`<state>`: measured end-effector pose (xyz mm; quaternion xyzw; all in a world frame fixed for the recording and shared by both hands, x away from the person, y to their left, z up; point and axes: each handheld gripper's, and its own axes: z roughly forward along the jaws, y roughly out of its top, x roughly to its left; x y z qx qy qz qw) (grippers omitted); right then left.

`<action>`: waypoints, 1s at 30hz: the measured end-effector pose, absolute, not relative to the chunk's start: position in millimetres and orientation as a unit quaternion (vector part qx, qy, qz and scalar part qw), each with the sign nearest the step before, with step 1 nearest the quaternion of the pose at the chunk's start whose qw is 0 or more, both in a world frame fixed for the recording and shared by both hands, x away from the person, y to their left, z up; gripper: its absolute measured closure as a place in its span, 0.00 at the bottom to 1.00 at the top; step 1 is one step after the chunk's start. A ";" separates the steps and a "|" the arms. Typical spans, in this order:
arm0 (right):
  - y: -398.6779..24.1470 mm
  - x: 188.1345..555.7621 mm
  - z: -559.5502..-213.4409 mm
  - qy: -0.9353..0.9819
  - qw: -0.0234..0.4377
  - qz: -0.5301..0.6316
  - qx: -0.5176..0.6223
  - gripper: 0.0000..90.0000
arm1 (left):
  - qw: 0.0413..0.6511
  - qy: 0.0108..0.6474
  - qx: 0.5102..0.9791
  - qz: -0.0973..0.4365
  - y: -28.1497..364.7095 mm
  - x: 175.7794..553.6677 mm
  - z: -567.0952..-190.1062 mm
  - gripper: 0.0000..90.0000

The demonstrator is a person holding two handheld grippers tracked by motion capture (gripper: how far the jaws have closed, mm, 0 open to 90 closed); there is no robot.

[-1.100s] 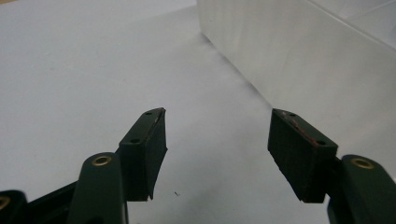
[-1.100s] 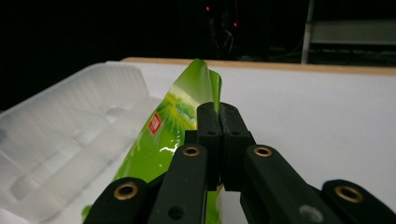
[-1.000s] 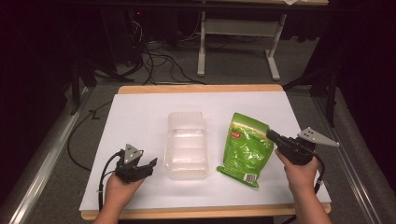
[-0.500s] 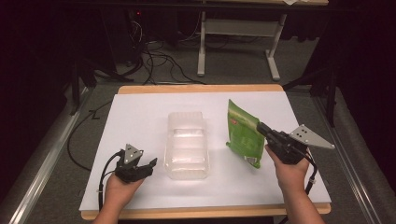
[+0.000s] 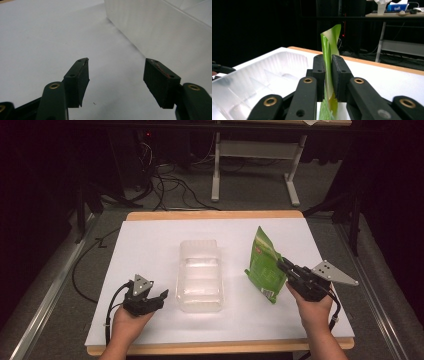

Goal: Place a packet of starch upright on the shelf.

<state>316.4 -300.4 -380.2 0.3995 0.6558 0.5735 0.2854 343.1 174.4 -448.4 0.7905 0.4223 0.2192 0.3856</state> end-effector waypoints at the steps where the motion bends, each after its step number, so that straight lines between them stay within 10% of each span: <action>1: -300.4 317.0 -380.9 0.656 0.285 0.572 0.402 0.90 | 0.386 0.422 0.791 0.219 174.4 343.1 -448.4 0.42; 21: -282.4 312.3 -378.1 0.682 0.267 0.578 0.359 0.95 | 0.382 0.420 0.795 0.215 173.1 343.6 -449.1 0.42; 30: -274.8 327.5 -393.9 0.690 0.265 0.534 0.411 0.77 | 0.383 0.417 0.796 0.213 173.2 343.3 -449.1 0.42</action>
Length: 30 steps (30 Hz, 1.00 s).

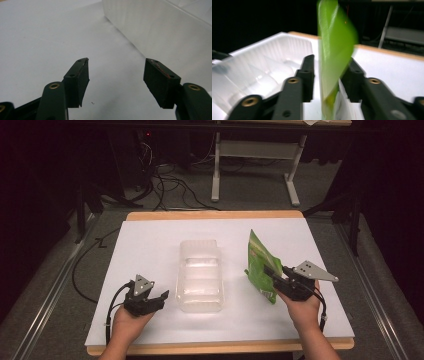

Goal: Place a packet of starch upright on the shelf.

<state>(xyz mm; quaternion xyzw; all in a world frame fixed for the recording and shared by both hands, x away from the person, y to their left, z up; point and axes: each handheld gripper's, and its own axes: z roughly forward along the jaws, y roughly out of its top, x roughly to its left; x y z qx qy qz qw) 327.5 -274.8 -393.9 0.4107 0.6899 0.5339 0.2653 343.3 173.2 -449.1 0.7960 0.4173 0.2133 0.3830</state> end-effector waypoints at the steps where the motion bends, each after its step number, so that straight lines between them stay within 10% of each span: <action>1: -274.8 327.5 -393.9 0.690 0.265 0.534 0.411 0.77 | 0.383 0.417 0.796 0.213 173.2 343.3 -449.1 0.42; 30: -288.4 338.6 -393.2 0.707 0.269 0.509 0.412 0.98 | 0.390 0.422 0.788 0.220 173.9 342.8 -447.6 0.44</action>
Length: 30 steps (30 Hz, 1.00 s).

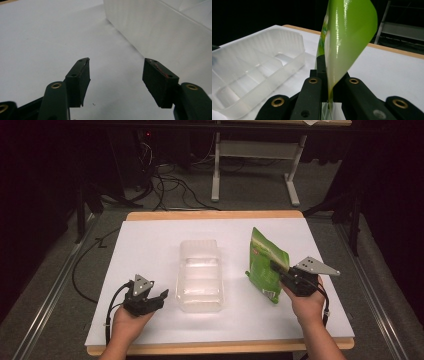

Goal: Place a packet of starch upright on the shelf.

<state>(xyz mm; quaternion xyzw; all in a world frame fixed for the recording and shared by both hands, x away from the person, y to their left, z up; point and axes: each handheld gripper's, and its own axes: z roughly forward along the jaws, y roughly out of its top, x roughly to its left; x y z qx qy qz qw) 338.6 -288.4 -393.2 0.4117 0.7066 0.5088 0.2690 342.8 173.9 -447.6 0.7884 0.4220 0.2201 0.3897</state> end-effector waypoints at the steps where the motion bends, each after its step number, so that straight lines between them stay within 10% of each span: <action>1: -287.9 337.8 -392.2 0.707 0.270 0.509 0.412 0.98 | 0.391 0.423 0.787 0.219 174.2 343.0 -447.5 0.44; 30: -252.7 333.6 -349.2 0.702 0.233 0.584 0.335 0.99 | 0.394 0.423 0.785 0.221 178.1 342.1 -445.5 0.44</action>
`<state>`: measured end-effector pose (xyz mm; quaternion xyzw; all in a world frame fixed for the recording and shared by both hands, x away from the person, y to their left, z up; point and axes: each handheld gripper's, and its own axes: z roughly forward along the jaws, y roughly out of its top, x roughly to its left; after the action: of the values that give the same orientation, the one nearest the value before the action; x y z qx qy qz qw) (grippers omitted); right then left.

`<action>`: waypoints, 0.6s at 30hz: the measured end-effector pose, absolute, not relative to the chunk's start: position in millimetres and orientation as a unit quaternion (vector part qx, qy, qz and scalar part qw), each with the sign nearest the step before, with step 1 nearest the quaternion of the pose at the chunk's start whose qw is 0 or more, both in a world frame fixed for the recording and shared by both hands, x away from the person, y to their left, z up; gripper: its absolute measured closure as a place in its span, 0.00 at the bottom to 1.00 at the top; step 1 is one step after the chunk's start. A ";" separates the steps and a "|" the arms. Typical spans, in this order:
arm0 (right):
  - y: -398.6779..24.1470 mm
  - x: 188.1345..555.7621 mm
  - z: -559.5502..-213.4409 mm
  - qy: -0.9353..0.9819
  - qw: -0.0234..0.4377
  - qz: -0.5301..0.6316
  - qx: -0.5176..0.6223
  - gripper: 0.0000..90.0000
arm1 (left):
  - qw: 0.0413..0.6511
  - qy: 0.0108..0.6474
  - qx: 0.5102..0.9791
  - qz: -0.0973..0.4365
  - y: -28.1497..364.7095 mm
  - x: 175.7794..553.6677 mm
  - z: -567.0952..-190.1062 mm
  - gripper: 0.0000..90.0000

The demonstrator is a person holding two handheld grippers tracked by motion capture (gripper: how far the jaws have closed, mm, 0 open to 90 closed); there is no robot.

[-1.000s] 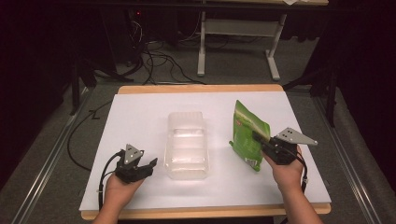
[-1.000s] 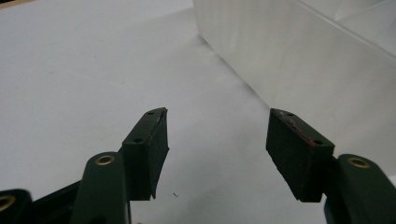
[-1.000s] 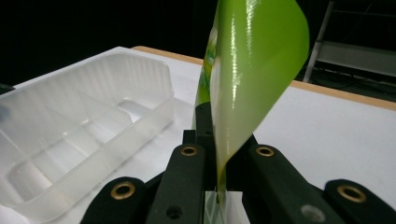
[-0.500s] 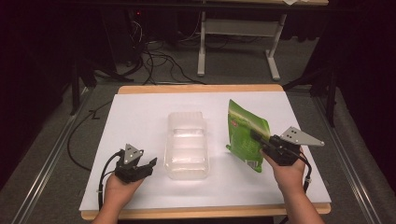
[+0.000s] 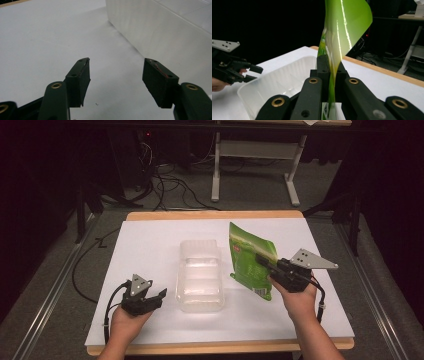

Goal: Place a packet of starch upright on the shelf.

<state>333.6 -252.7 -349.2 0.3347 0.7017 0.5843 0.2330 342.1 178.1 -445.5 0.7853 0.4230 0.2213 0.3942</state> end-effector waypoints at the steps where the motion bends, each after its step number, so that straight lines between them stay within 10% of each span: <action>1: -251.5 334.0 -347.7 0.701 0.233 0.586 0.333 0.99 | 0.394 0.423 0.785 0.222 178.0 342.2 -445.5 0.44; 18: -217.6 344.0 -328.0 0.703 0.214 0.613 0.290 0.99 | 0.393 0.423 0.786 0.222 178.9 342.1 -445.4 0.44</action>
<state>344.0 -217.6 -328.0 0.2897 0.7035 0.6126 0.2144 342.1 178.9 -445.4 0.7857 0.4228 0.2219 0.3934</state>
